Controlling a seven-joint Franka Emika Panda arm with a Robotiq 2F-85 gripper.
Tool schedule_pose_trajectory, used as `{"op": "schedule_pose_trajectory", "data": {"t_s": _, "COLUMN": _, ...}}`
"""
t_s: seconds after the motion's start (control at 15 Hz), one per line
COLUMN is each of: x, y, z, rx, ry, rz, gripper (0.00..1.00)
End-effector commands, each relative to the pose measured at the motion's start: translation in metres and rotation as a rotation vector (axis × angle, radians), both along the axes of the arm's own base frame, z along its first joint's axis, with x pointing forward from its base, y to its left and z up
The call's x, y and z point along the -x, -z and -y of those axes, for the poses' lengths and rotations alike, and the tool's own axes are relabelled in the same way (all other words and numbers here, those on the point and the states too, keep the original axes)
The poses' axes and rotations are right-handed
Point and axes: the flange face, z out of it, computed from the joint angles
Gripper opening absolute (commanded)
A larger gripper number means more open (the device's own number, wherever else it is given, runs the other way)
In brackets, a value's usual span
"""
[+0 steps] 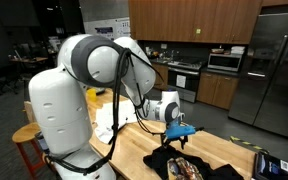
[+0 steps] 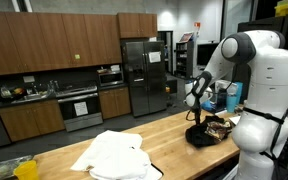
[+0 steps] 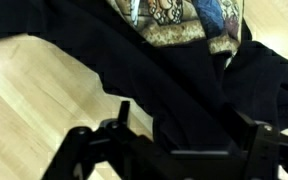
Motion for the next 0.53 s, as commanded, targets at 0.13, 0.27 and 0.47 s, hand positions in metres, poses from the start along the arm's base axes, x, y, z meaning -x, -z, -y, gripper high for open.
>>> {"op": "schedule_pose_trajectory", "data": {"t_s": 0.13, "x": -0.0012, "y": 0.0146, "z": 0.0061, "rx": 0.012, "ry": 0.017, "rz": -0.007, "gripper": 0.44}}
{"op": "schedule_pose_trajectory", "data": {"t_s": 0.27, "x": -0.0019, "y": 0.0172, "z": 0.0066, "rx": 0.015, "ry": 0.028, "rz": -0.008, "gripper": 0.28}}
{"op": "schedule_pose_trajectory", "data": {"t_s": 0.47, "x": -0.0026, "y": 0.0189, "z": 0.0048, "rx": 0.015, "ry": 0.056, "rz": -0.004, "gripper": 0.06}}
